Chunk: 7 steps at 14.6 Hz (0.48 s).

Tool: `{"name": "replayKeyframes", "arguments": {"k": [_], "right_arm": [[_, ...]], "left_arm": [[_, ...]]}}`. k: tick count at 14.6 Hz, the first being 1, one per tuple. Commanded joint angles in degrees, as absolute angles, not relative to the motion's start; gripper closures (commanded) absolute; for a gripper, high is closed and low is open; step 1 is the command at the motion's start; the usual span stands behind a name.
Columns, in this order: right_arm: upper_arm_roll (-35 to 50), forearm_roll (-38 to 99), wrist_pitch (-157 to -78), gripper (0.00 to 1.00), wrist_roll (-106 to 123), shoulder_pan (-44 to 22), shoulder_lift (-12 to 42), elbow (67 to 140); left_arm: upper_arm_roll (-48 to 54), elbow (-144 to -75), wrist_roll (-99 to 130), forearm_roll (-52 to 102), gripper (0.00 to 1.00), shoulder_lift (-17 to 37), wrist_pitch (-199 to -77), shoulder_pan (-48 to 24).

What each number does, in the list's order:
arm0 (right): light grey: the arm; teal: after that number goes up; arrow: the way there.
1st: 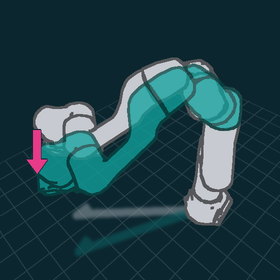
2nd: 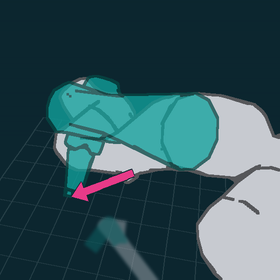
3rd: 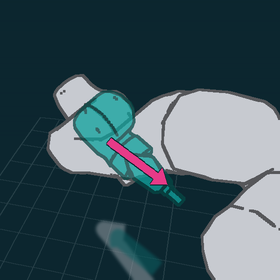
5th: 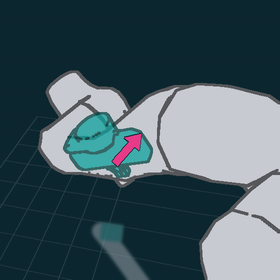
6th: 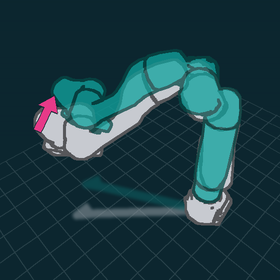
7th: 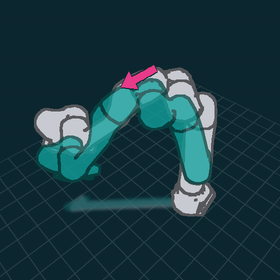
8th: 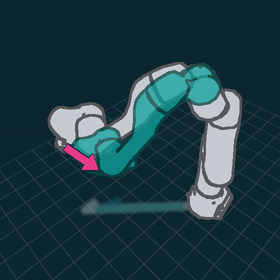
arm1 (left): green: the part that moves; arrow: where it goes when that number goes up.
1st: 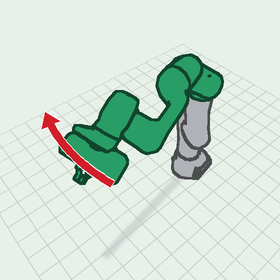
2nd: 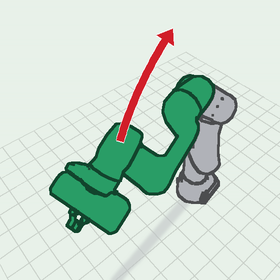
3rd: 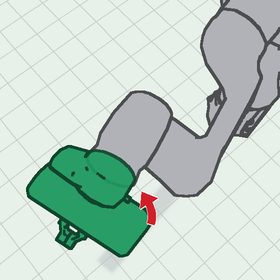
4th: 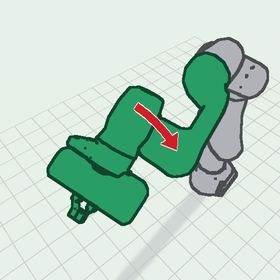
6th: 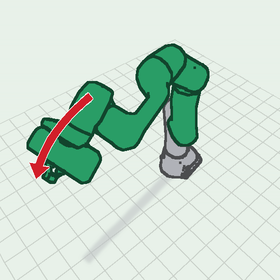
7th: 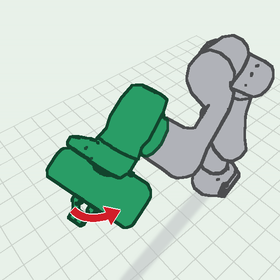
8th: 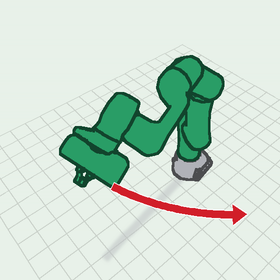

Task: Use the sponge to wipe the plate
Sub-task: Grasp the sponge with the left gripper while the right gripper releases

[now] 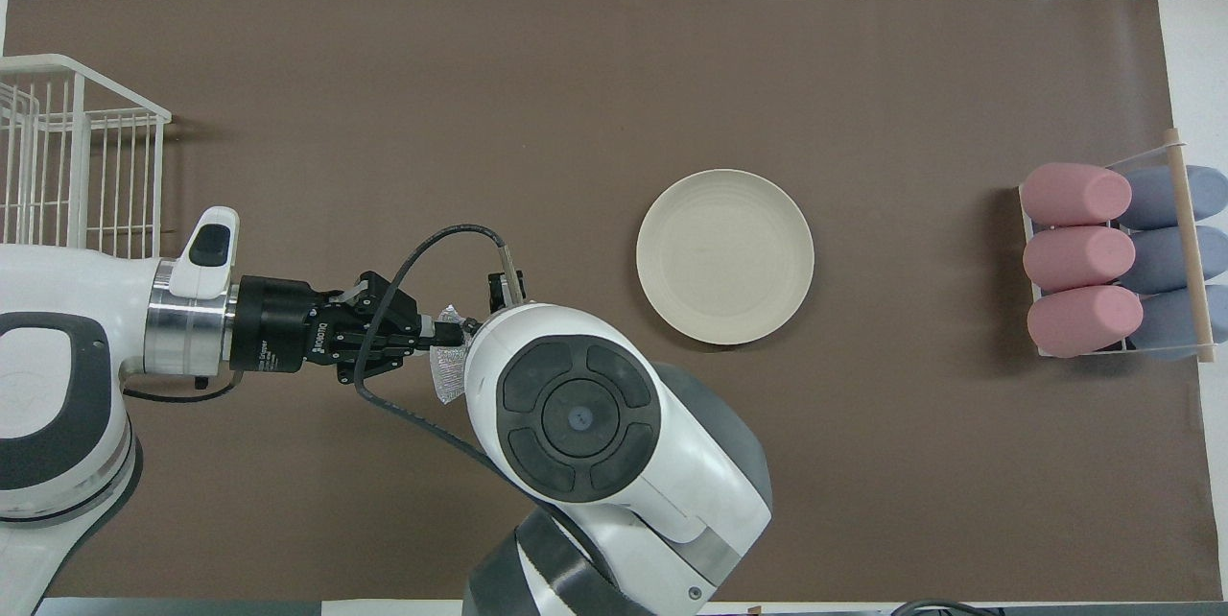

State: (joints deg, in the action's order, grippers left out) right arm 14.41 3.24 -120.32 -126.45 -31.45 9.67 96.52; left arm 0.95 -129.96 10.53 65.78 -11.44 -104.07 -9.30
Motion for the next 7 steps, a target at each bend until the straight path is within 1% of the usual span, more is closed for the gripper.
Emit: {"name": "replayKeyframes", "arguments": {"k": [1, 4, 7], "right_arm": [[14.8, 2.2, -119.3, 0.00, -119.7, -26.9, 8.4, 96.6], [14.8, 2.2, -116.4, 0.00, -105.3, -20.3, 6.0, 96.7], [14.8, 2.3, -109.5, 0.00, -83.8, -12.2, 3.7, 97.0]], "left_arm": [[0.4, -130.7, 11.3, 66.7, 1.00, -12.3, -104.0, -9.9], [0.2, -130.3, 12.4, 66.6, 1.00, -12.1, -104.2, -9.8], [0.2, -129.6, 13.3, 65.4, 1.00, -11.8, -104.8, -8.9]]}}
